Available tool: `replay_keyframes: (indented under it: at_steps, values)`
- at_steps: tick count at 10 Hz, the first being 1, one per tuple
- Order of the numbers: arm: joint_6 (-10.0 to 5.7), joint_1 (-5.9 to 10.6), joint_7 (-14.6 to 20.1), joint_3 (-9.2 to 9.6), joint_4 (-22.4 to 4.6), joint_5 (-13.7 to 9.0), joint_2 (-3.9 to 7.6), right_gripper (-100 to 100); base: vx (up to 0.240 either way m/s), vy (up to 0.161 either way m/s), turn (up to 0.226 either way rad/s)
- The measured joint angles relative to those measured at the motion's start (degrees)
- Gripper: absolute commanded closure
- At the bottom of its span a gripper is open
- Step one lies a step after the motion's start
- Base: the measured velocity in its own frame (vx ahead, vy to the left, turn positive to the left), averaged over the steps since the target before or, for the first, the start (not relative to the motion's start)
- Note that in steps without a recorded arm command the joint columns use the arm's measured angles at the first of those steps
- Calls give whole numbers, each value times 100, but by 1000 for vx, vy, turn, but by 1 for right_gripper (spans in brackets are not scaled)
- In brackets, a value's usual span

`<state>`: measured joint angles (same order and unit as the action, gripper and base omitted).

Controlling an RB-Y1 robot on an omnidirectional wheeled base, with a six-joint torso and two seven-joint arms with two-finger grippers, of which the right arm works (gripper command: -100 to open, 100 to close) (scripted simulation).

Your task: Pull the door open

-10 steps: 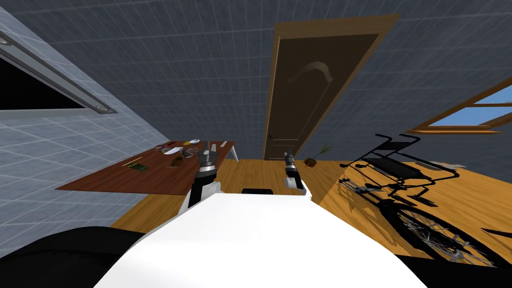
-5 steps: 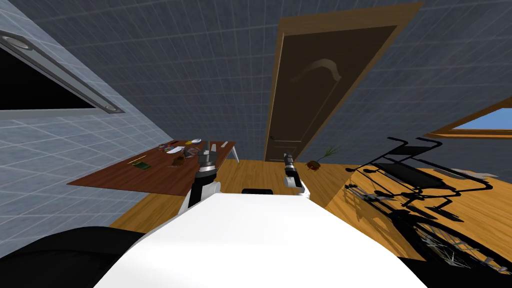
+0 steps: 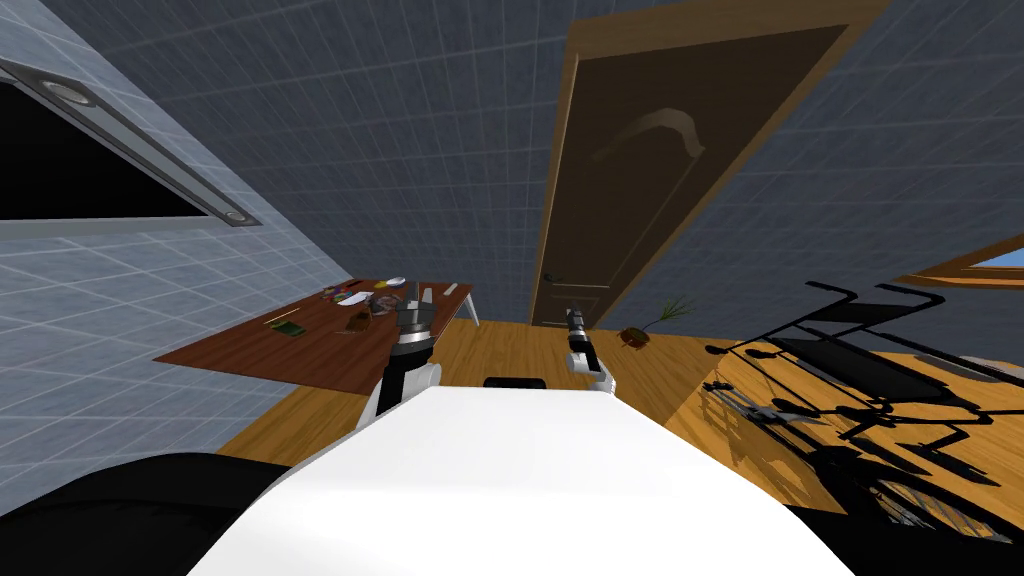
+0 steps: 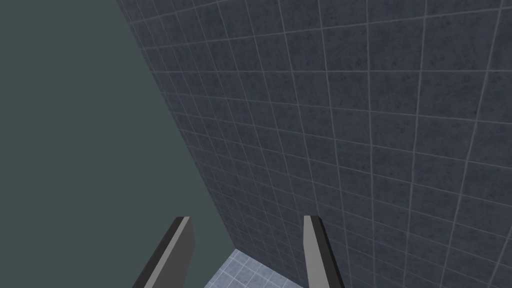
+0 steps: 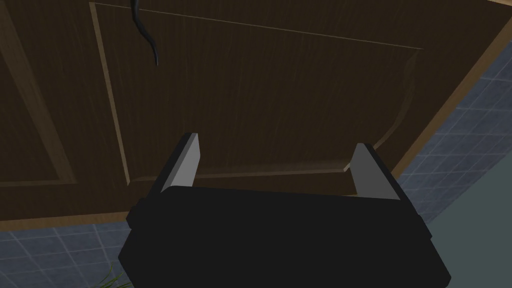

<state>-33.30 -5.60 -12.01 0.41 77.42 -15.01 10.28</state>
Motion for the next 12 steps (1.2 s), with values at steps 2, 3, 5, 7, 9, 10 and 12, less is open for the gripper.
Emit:
replay_keyframes:
  at_steps: [2,3,5,7,9,10,12]
  values:
    - [-75,147,0,20,-355,-138,65,-100,79,-39,88]
    - [-52,218,-17,21,-471,-208,83,-100,93,-35,79]
    - [-119,387,-36,46,-853,-333,113,-100,99,-42,85]
    - [-147,498,-60,63,-1116,-461,153,-100,101,-34,80]
    - [-161,620,-70,77,-1386,-589,204,-100,85,-47,73]
    - [-166,680,-83,83,-1512,-650,223,-100,79,-51,69]
    - [-209,810,-102,100,-1804,-763,252,-100,78,-35,71]
